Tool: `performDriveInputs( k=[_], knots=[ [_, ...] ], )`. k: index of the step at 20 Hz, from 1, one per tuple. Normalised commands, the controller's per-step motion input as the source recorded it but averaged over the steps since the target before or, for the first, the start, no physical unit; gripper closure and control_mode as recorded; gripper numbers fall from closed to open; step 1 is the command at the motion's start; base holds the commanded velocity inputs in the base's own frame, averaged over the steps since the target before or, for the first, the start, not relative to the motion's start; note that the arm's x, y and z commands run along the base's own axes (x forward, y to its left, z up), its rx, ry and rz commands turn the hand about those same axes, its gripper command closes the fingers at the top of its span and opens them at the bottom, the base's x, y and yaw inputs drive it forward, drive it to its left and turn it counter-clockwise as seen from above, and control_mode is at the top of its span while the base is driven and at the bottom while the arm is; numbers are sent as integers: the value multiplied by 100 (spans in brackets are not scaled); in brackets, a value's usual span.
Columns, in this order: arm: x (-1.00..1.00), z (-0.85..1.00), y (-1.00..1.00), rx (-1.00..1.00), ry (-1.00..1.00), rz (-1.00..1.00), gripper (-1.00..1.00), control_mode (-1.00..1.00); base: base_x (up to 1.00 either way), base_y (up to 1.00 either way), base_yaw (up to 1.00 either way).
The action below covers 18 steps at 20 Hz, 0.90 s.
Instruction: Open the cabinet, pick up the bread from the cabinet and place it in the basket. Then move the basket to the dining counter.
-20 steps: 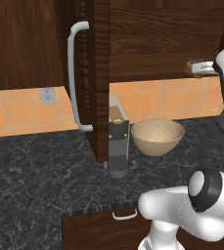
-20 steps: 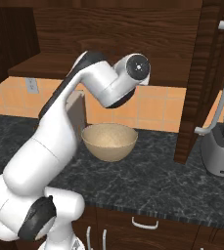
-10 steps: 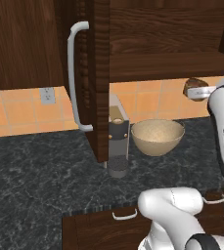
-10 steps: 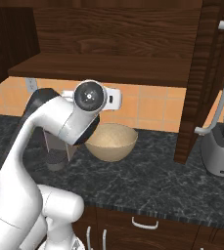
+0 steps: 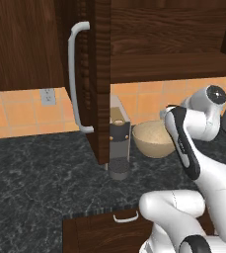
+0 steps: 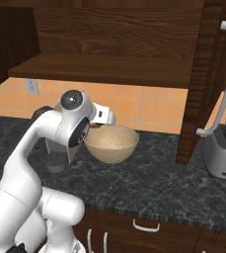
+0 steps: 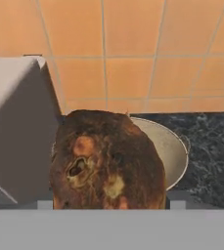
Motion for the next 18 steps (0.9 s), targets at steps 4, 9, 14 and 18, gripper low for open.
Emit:
performDriveInputs(
  k=[4, 9, 14, 18],
  knots=[
    [38, -27, -36, 0, 19, -2, 100, -100, 0, 0, 0],
    [11, -70, -13, 0, 6, -7, 100, -100, 0, 0, 0],
    [72, -51, 7, 0, 0, -10, 100, -100, 0, 0, 0],
    [43, -30, 0, 0, 15, -8, 100, -100, 0, 0, 0]
  ],
)
